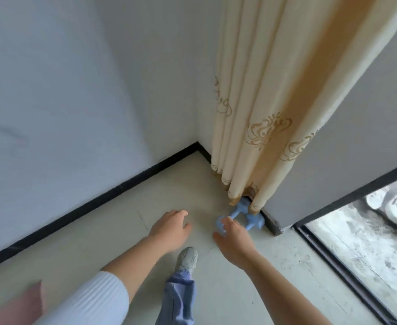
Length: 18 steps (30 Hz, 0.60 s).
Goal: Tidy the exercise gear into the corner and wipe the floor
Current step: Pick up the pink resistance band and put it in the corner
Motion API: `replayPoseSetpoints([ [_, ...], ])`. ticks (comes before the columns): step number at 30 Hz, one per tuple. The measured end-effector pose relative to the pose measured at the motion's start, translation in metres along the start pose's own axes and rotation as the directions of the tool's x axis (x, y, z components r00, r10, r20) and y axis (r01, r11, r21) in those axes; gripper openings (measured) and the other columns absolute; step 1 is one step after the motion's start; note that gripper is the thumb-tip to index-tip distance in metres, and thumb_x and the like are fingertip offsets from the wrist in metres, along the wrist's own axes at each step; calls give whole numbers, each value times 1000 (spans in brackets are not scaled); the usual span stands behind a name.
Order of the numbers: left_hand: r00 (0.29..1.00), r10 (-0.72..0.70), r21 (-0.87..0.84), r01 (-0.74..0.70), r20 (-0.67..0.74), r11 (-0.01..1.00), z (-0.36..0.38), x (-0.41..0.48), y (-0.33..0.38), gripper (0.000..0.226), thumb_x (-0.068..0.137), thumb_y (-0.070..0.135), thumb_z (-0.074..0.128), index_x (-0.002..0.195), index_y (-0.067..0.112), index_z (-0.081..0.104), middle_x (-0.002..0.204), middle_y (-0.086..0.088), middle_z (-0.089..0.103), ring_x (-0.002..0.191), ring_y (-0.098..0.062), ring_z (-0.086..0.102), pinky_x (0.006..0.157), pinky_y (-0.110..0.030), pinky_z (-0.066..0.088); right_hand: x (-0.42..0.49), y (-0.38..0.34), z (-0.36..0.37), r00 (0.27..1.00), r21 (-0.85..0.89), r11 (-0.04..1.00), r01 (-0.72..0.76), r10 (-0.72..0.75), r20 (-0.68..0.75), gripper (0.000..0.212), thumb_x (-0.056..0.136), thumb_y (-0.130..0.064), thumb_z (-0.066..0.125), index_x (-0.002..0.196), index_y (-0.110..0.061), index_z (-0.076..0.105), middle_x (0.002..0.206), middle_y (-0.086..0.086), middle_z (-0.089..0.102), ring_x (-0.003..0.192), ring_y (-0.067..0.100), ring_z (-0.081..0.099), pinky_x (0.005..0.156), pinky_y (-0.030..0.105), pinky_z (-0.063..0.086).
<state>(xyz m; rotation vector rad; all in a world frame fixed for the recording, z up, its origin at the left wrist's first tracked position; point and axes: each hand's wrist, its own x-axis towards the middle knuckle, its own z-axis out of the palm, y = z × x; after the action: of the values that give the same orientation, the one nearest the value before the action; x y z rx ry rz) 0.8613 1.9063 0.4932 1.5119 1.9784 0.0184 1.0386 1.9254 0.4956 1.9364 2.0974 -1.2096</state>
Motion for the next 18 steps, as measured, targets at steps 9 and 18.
replayPoseSetpoints([
  [9, 856, -420, -305, 330, -302, 893, 10, -298, -65, 42, 93, 23, 42, 135, 16, 44, 134, -4, 48, 121, -22, 46, 92, -34, 43, -193, -81, 61, 893, -277, 859, 431, -364, 264, 51, 94, -35, 49, 138, -12, 38, 139, 5, 47, 126, 25, 45, 97, 32, 40],
  [18, 586, -720, -506, 523, -372, 686, 35, -565, -167, 45, 94, 23, 42, 139, 17, 39, 134, -5, 48, 121, -23, 47, 96, -35, 43, -397, -183, 193, 621, -318, 549, 773, -552, 556, 51, 94, -35, 48, 140, -14, 37, 140, 4, 46, 125, 24, 47, 98, 34, 41],
])
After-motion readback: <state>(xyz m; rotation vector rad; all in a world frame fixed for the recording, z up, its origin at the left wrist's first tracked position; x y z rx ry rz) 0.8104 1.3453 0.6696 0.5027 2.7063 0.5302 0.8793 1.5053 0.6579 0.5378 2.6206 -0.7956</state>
